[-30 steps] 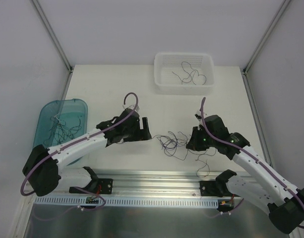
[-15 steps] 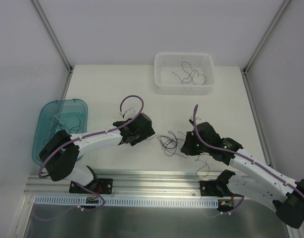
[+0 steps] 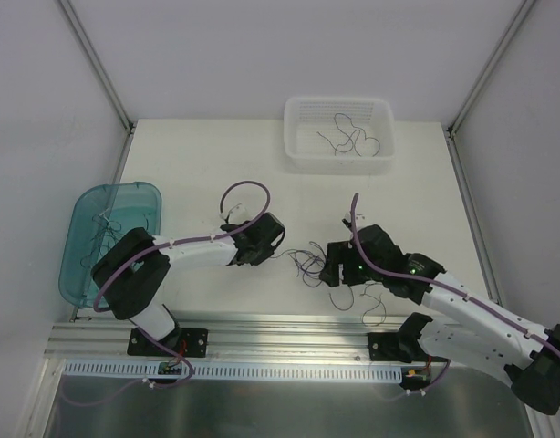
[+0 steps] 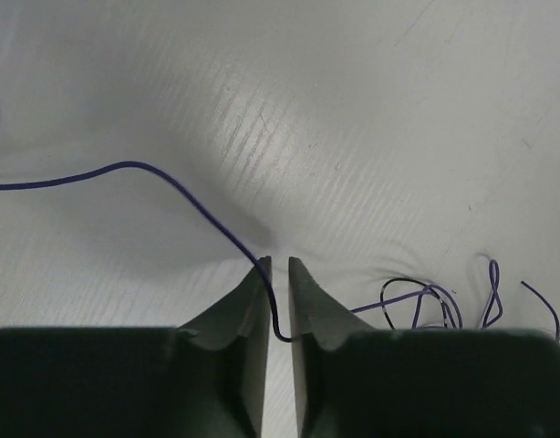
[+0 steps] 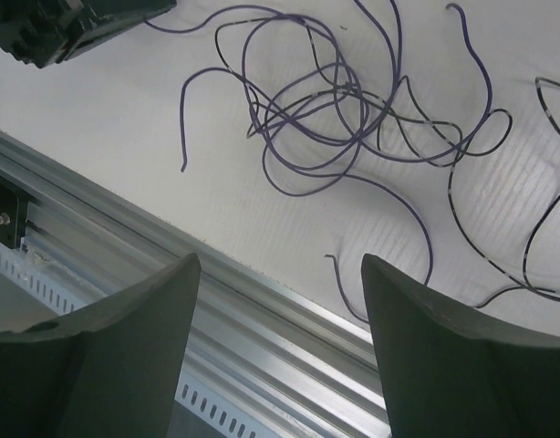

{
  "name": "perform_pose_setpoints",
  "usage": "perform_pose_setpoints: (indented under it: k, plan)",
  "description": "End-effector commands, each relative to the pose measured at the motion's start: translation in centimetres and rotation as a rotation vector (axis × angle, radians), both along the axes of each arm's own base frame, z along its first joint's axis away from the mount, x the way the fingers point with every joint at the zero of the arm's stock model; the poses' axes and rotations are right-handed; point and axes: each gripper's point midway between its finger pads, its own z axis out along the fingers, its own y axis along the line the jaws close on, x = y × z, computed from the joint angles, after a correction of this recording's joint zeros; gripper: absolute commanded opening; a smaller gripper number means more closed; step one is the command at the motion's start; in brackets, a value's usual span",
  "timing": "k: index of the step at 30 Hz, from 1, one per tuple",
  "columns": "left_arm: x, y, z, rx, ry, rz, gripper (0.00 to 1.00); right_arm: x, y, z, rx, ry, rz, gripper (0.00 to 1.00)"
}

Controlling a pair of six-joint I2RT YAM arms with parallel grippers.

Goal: Untangle the cables

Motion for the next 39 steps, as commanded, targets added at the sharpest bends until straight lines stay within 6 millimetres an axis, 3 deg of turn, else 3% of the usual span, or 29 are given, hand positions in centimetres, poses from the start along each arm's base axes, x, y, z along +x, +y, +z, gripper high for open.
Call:
perform_pose_setpoints:
  k: [1, 2, 6, 10, 13, 19, 25, 31, 34, 35, 37, 38, 39]
  plan:
    - [1.6, -0.2, 1.7, 0.012, -0.074, 0.007, 0.08, 1.4, 0.6, 2.5, 0.01, -0.085, 0.002, 0.76]
    - [1.6, -0.2, 2.1, 0.024, -0.087, -0.017, 0.0, 1.6, 0.6, 2.7, 0.011, -0.093, -0.002, 0.78]
    - [2.5, -0.2, 5.7, 0.031, -0.181, -0.085, 0.0, 2.6, 0.7, 3.5, 0.006, -0.121, -0.036, 0.85]
    - [3.2, 0.1, 11.3, 0.018, -0.318, -0.152, 0.0, 4.0, 1.4, 3.5, -0.007, -0.128, -0.078, 0.88]
    - [3.1, 0.5, 14.2, 0.004, -0.386, -0.183, 0.0, 5.1, 1.9, 3.3, -0.012, -0.101, -0.15, 0.88]
    - [2.4, 0.3, 16.7, -0.031, -0.429, -0.248, 0.0, 6.3, 5.6, 1.1, 0.134, 0.016, -0.294, 0.87]
    - [1.8, 0.1, 17.7, -0.051, -0.442, -0.289, 0.0, 7.1, 7.0, -2.5, 0.112, 0.07, -0.389, 0.81]
    - [1.7, 0.6, 20.1, -0.047, -0.496, -0.311, 0.0, 7.3, 6.9, -5.4, 0.042, 0.094, -0.419, 0.66]
    - [1.8, 1.5, 21.5, -0.015, -0.53, -0.313, 0.0, 7.0, 5.7, -6.6, -0.015, 0.097, -0.44, 0.49]
    - [1.9, 1.8, 22.0, -0.006, -0.542, -0.309, 0.0, 7.0, 5.4, -6.6, -0.024, 0.092, -0.443, 0.38]
    - [2.4, 3.0, 23.6, 0.014, -0.576, -0.301, 0.0, 6.8, 3.8, -7.0, -0.078, 0.076, -0.466, 0.24]
    - [2.6, 3.8, 24.6, 0.022, -0.583, -0.288, 0.0, 7.0, 3.0, -6.9, -0.101, 0.057, -0.483, 0.12]
    - [3.2, 5.2, 25.2, 0.032, -0.585, -0.257, 0.0, 7.2, 2.2, -6.4, -0.104, 0.045, -0.501, 0.06]
